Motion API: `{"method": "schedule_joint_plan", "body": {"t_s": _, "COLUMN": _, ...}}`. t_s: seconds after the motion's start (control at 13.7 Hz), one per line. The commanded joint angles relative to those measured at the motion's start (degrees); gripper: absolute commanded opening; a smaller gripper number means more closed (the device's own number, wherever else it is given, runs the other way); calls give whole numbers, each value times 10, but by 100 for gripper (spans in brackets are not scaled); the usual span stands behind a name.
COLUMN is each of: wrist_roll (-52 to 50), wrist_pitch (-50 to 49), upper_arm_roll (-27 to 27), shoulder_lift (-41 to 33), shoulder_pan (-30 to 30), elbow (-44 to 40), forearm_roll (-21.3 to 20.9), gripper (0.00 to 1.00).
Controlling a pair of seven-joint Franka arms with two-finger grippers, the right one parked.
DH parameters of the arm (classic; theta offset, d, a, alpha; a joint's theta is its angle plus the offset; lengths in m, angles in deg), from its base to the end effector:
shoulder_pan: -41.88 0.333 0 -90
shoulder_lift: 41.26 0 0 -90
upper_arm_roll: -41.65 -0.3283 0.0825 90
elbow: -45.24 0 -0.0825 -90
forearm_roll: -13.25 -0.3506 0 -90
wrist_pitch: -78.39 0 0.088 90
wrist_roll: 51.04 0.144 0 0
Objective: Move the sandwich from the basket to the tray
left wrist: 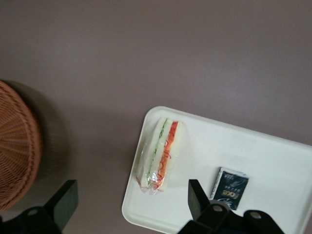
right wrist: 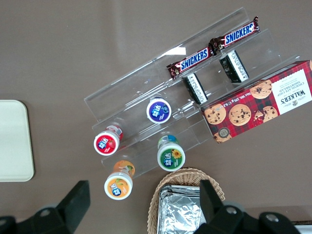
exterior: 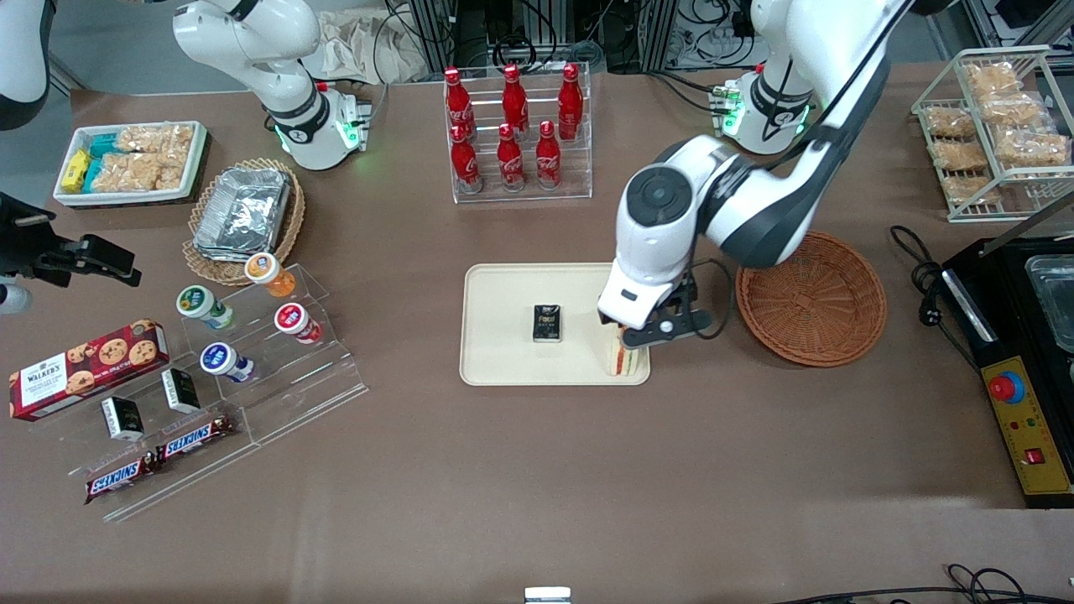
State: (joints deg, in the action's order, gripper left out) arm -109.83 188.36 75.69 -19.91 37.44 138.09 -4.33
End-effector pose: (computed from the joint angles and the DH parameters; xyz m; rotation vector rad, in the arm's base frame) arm 0.5317 -0.3312 0.4233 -3.0522 -0.4293 -0.0907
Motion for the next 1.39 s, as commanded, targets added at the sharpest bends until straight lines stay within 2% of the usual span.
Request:
{"method": "schedule_joint_plan", "body": {"t_s": 0.0, "wrist_roll": 0, "wrist_pitch": -55, "upper_arm_roll": -5, "shoulder_lift": -65, "shoulder_pan": 29, "elbow": -21, "forearm_roll": 53, "gripper": 100}}
{"method": "schedule_joint_plan", "body": {"t_s": 0.22, "wrist_roll": 20, "wrist_pitch": -66, "upper_arm_roll": -97, "shoulder_lift": -149, "shoulder_pan": 7, "elbow": -15, "forearm_roll": 113, "gripper": 100}}
{"method": "schedule_joint_plan", "body": {"t_s": 0.36, "wrist_roll": 118, "wrist_pitch": -107, "upper_arm_roll": -163, "shoulder_lift": -196, "shoulder_pan": -6, "elbow": -5, "forearm_roll": 144, "gripper": 100}}
{"method": "schedule_joint_plan", "body": {"t_s": 0.58, "wrist_roll": 245, "wrist_pitch": -126, "upper_arm_roll": -234, "shoulder_lift": -253, "shoulder_pan": -14, "elbow": 22, "forearm_roll": 156, "gripper": 100}}
{"method": "schedule_joint_plan", "body": {"t_s": 1.02, "wrist_roll": 509, "wrist_pitch": -189, "upper_arm_roll": -337, "shoulder_lift": -309, "shoulder_pan": -19, "elbow": 48, "forearm_roll": 168, "gripper": 100}}
{"method": "schedule_joint_plan", "body": {"t_s": 1.17, "wrist_roll": 552, "wrist_pitch": -191, "upper_arm_roll": -361, "shoulder_lift": -308, "shoulder_pan": -18, "elbow": 46, "forearm_roll": 178, "gripper": 100}}
{"method": "schedule_joint_plan", "body": {"t_s": 1.31, "wrist_roll": 546, "wrist_pitch": -191, "upper_arm_roll": -359, "shoulder_lift": -298, "shoulder_pan": -18, "elbow": 24, "forearm_roll": 178, "gripper": 100}}
